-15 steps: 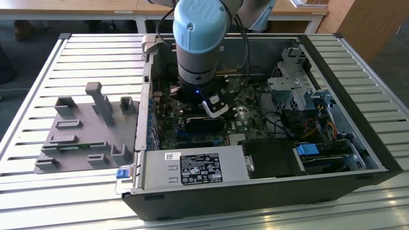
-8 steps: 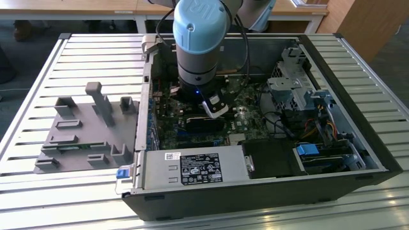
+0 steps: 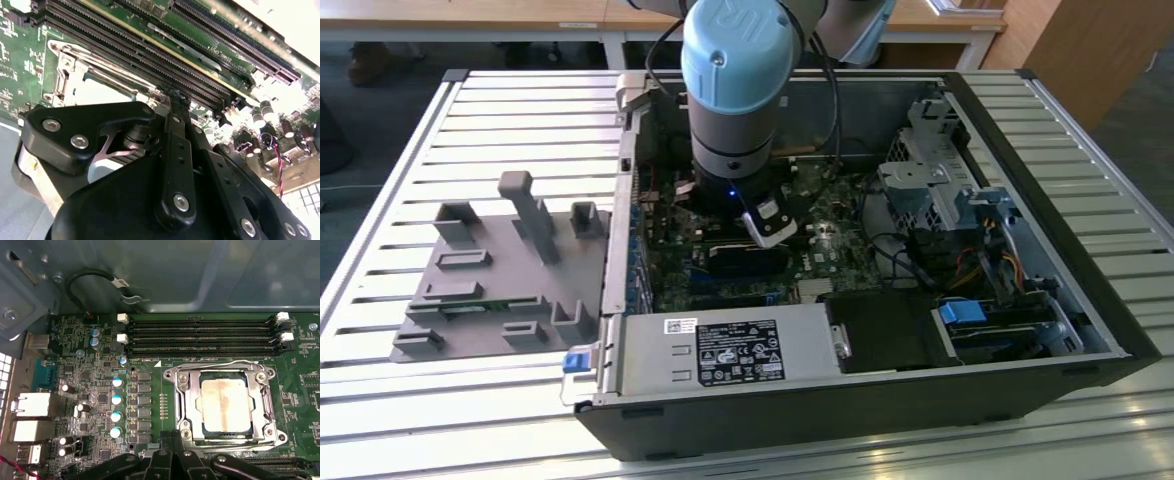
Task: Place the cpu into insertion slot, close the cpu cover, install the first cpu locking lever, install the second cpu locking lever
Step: 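Install the second cpu locking lever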
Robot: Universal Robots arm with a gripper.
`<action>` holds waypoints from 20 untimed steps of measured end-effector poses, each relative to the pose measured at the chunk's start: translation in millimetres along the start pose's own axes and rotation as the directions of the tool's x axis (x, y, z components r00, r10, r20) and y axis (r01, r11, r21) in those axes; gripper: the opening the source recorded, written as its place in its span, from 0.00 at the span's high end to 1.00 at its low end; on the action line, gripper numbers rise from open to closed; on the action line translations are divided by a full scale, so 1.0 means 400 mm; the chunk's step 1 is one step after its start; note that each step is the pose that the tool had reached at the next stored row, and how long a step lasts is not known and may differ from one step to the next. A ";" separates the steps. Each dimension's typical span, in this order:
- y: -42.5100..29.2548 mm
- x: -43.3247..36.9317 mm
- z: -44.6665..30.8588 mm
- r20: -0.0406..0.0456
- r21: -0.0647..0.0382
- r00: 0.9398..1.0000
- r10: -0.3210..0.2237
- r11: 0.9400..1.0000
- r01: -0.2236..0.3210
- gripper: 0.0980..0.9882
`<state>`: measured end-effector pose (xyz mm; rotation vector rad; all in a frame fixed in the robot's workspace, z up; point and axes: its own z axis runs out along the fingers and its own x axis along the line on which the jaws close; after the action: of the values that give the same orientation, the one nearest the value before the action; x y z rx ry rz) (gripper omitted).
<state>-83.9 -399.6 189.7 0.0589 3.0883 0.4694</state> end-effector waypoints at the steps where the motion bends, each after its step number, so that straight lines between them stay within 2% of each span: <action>1: 0.000 0.000 0.000 0.000 0.000 1.000 0.000 1.000 0.000 0.99; 11: 0.005 0.000 -0.017 0.000 0.000 1.000 0.000 1.000 0.000 0.99; 20: 0.018 -0.001 -0.059 0.000 0.000 1.000 0.000 1.000 0.000 0.99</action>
<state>-83.9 -399.9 214.5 0.0592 3.0881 0.4699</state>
